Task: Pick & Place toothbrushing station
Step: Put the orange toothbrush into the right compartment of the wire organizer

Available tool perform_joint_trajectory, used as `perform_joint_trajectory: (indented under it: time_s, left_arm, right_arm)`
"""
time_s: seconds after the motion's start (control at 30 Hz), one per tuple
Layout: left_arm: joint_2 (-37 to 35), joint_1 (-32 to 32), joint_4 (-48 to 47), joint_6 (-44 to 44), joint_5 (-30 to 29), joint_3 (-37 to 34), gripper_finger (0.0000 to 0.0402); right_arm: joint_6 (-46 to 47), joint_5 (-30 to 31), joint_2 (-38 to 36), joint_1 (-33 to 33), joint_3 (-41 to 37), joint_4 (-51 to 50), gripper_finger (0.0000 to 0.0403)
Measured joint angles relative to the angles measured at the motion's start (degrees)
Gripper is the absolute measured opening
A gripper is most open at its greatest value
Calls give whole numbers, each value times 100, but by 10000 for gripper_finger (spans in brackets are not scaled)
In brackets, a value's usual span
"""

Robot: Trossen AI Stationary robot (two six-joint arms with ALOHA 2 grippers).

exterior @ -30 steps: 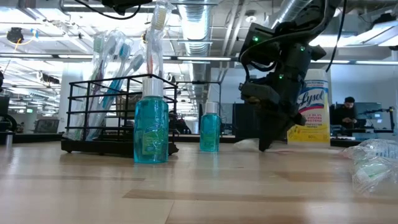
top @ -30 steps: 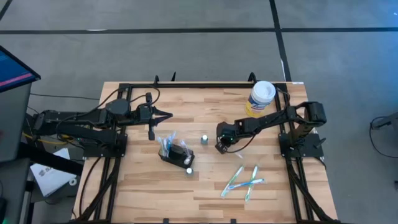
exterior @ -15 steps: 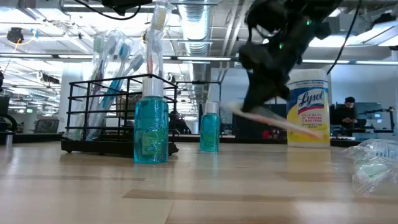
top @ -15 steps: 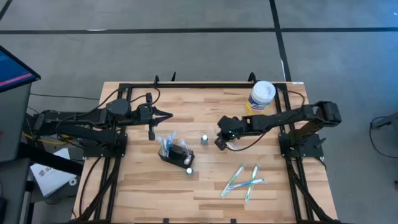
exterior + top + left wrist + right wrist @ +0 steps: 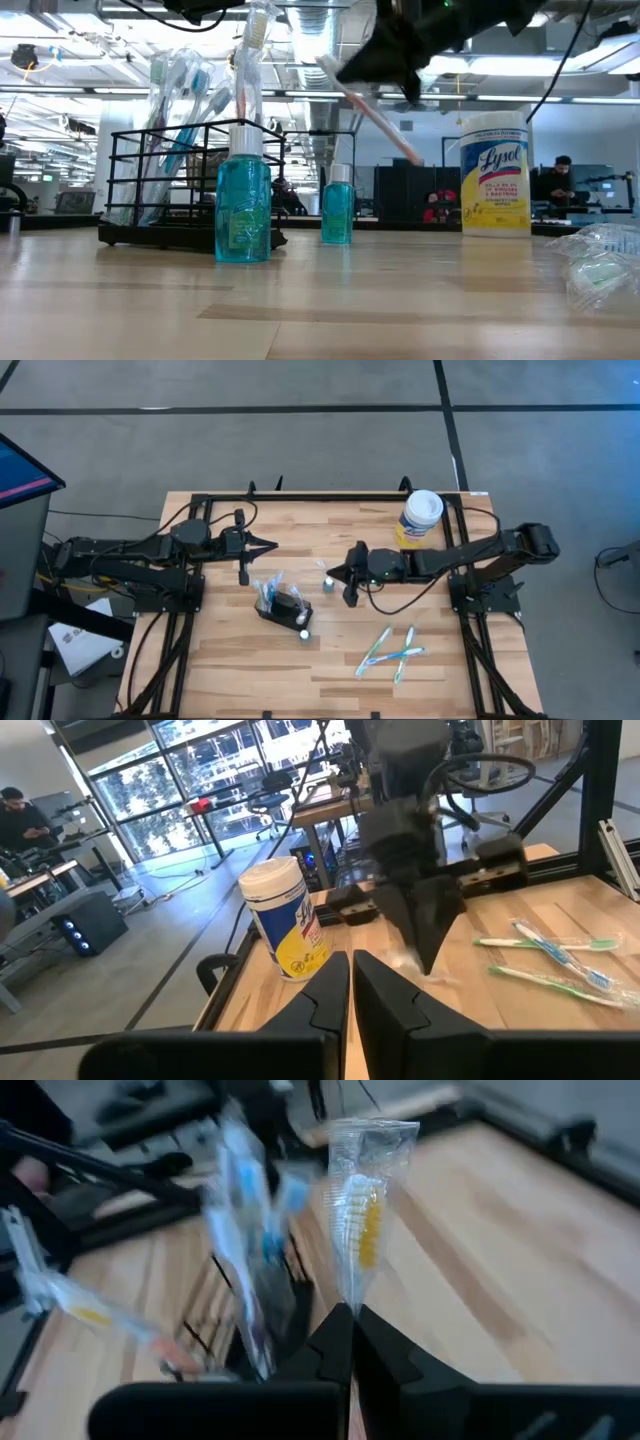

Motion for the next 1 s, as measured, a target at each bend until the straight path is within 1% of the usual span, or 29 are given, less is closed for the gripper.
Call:
perform_joint_trajectory:
  time_s: [0.17, 0.27, 0.43, 0.5, 0.7, 0.77, 0.9, 1.0]
  left_arm:
    - [0, 0, -2, 0, 0, 0, 12]
    - [0, -2, -2, -2, 0, 0, 12]
    - [0, -4, -6, 0, 1, 0, 12]
    - [0, -4, -2, -1, 0, -1, 12]
    - [0, -4, -2, -1, 0, -2, 12]
    - [0, -4, -3, 0, 0, -2, 12]
    - [-1, -4, -5, 0, 0, -2, 12]
    - [-2, -4, -2, -2, 0, -2, 12]
  right_arm:
    - [-594, 5, 122, 143, 15, 1035, 0]
    - [-849, -20, 186, 209, -15, 1352, 0]
    - [-1024, -53, 295, 249, -13, 1746, 0]
    - [-1106, -63, 376, 263, 7, 2064, 0]
    - [-1372, -340, 629, 301, -25, 2524, 0]
    - [-1425, -454, 786, 316, -13, 2874, 0]
    - [-1554, -529, 1012, 316, -15, 3266, 0]
    - [-1621, -631, 1047, 321, -15, 3514, 0]
